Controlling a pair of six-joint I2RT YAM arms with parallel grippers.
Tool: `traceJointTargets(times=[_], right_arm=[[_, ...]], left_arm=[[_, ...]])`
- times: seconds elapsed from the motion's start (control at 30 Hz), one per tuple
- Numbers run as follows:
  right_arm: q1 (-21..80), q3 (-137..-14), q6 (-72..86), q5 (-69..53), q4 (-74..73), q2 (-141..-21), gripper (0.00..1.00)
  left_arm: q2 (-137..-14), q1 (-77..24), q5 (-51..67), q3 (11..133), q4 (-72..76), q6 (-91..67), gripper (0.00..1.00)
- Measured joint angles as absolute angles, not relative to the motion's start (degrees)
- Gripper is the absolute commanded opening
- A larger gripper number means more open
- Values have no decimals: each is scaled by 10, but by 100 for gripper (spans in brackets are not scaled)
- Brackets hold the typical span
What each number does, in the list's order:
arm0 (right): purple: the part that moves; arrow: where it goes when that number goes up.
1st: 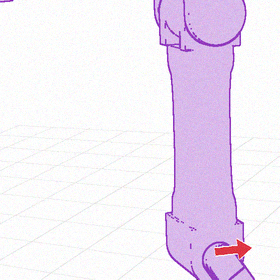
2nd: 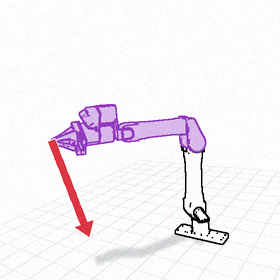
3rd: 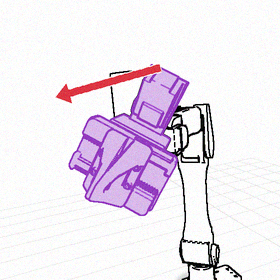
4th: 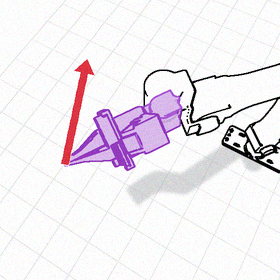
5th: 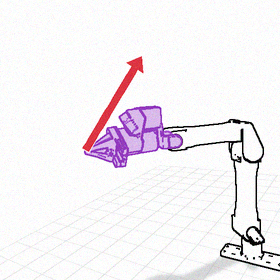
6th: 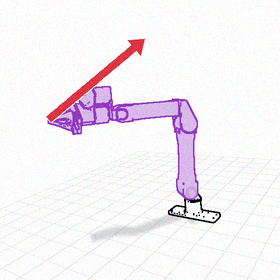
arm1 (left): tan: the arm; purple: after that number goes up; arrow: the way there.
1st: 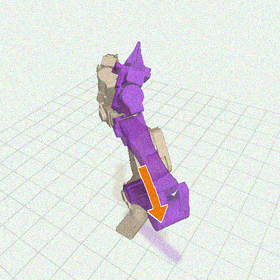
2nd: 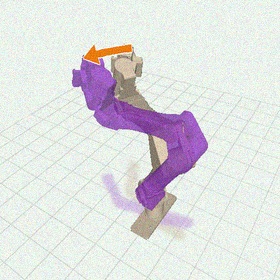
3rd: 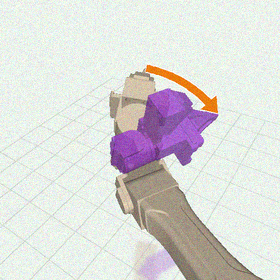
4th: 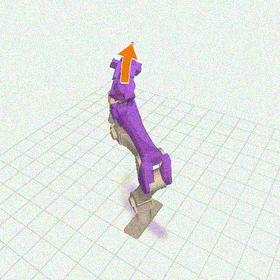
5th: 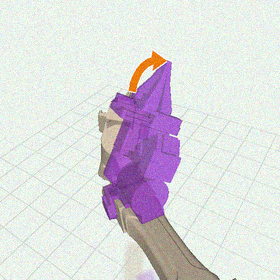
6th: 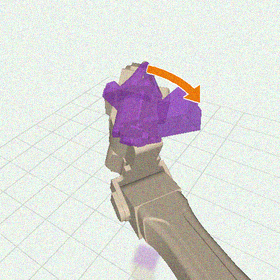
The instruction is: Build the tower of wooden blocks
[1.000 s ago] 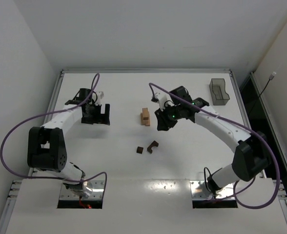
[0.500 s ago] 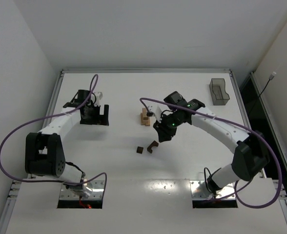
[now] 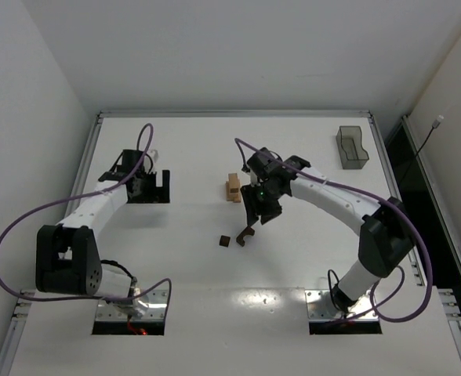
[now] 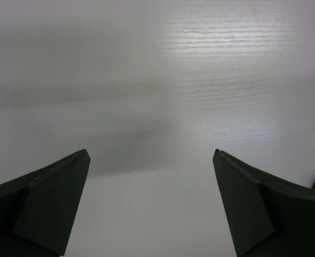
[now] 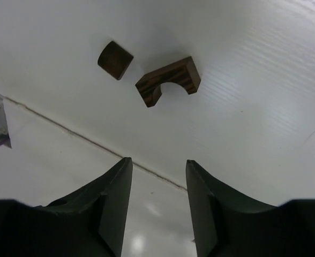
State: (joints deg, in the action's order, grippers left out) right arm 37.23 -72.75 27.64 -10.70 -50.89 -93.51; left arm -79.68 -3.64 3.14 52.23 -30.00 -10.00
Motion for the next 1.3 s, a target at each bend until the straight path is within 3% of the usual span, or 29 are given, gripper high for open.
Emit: traceJointTargets(times=[0.1,0.5,0.83,1.3], right_arm=[[403,-714,321,-92,-508,-939,51],[427,-698,402,-64,-516,-1035,48],[431,-797,456,-41,-505,-1079,48],[446,-801,536,-7,-503,-1099,47]], left_arm=[[-786,-36,27,519,-299,-102,100],[-691,-36,-5,493,-290,-110,100],[-688,-36,-13,489,-289,-110,100],[-688,-36,-13,489,-286,-110,100]])
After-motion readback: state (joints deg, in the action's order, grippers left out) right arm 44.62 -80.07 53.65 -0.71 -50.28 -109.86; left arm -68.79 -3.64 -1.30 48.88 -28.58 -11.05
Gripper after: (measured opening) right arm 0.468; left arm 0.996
